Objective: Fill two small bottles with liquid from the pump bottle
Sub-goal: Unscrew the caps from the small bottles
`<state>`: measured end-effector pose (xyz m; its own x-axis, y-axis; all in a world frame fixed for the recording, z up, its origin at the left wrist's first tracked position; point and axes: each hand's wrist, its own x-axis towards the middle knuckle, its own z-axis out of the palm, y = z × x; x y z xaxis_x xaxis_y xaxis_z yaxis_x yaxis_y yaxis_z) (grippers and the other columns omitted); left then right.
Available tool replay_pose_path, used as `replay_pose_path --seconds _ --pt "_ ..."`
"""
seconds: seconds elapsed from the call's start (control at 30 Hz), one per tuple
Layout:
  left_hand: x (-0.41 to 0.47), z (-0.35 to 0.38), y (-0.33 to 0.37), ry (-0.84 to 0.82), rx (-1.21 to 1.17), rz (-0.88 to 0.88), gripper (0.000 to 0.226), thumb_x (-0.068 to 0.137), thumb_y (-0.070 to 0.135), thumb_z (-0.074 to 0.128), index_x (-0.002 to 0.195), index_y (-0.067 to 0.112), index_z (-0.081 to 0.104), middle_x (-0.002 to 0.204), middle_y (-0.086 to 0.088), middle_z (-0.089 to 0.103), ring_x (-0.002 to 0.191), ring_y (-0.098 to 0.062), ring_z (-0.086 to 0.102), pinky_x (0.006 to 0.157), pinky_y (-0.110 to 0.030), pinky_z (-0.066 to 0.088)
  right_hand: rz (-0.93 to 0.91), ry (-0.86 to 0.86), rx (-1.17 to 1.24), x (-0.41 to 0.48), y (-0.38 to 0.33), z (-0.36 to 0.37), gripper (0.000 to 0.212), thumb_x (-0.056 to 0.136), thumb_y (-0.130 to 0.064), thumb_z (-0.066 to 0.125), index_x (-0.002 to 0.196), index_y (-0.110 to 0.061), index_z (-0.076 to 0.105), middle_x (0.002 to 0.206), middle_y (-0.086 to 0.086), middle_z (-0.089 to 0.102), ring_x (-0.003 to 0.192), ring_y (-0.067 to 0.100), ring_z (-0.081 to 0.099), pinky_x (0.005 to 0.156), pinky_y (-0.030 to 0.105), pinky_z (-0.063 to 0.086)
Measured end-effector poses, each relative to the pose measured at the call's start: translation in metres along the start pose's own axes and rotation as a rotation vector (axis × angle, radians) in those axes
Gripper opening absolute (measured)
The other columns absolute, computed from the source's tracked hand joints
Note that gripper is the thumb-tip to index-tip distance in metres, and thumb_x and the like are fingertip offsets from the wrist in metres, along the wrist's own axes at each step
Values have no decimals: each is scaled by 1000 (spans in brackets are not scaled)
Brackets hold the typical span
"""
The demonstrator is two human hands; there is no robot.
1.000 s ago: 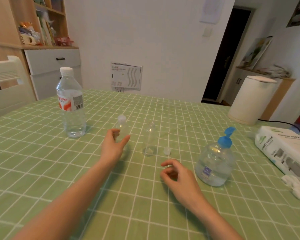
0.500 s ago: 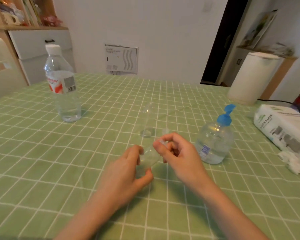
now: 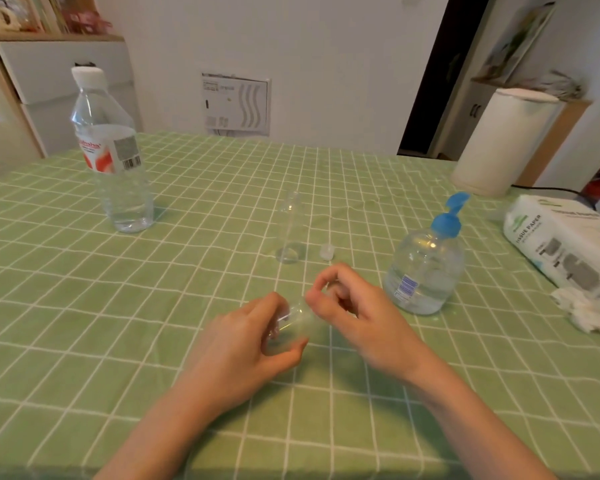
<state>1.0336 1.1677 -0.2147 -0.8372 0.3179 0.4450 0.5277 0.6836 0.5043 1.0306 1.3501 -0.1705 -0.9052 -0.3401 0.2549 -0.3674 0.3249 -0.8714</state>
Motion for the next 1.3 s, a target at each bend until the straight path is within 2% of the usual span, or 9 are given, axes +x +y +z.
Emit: replay_pose_path --seconds 0.17,0.3,0.43,0.53,0.8,0.87,1.0,1.1,1.3 --pt "-1 -3 0 13 36 -33 34 72 61 50 87 31 48 59 22 42 47 9 39 46 -13 31 10 -22 -60 1 2 0 15 83 -36 62 90 -26 54 72 -12 50 68 9 47 68 31 45" --pt "-2 -5 -2 21 27 -59 31 72 58 57 87 34 45 60 21 44 49 6 43 46 -19 38 55 -24 -9 1 1 -1 34 83 -52 64 89 -19 55 73 -4 49 67 10 44 64 30 42" --pt "-1 -6 -2 23 40 -63 34 73 55 62 91 29 51 62 22 45 51 8 42 47 -20 39 19 -49 -19 1 -1 -5 12 89 -25 65 94 -18 57 79 -7 55 72 10 51 71 30 47" --pt "-2 -6 -1 10 48 -54 34 75 55 64 92 29 51 63 23 45 51 9 42 47 -20 39 52 -54 -33 2 -3 -6 31 82 -47 66 92 -19 58 76 -6 53 70 11 48 68 36 46" --pt "-2 -6 -2 7 71 -41 37 74 65 46 93 33 48 63 25 43 51 9 43 45 -18 41 65 -102 -86 2 -4 -9 21 88 -38 64 95 -19 60 79 -4 56 73 14 51 77 41 48" --pt "-2 -6 -2 5 71 -38 36 74 64 47 93 34 47 63 26 43 50 9 42 45 -15 36 49 -111 -97 1 -5 -11 12 89 -26 65 99 -21 61 85 0 60 78 18 56 80 38 49" --pt "-3 -5 -3 -2 60 -36 35 75 63 50 94 34 47 65 24 46 52 9 45 46 -19 43 87 -117 -134 1 -8 -13 31 83 -49 61 103 -26 62 79 -7 58 75 13 57 78 35 50" --pt "-2 -4 -3 -6 75 -26 34 75 61 53 95 33 49 66 25 44 53 9 45 47 -18 42 70 -119 -165 1 -9 -15 13 89 -31 62 101 -28 64 90 2 65 83 20 59 81 39 51" --pt "-3 -4 -5 -11 48 -23 32 75 61 55 92 36 46 64 24 45 49 6 45 47 -16 38 38 -126 -158 -1 -10 -19 14 90 -25 64 104 -26 66 86 -13 64 80 10 60 77 28 52"
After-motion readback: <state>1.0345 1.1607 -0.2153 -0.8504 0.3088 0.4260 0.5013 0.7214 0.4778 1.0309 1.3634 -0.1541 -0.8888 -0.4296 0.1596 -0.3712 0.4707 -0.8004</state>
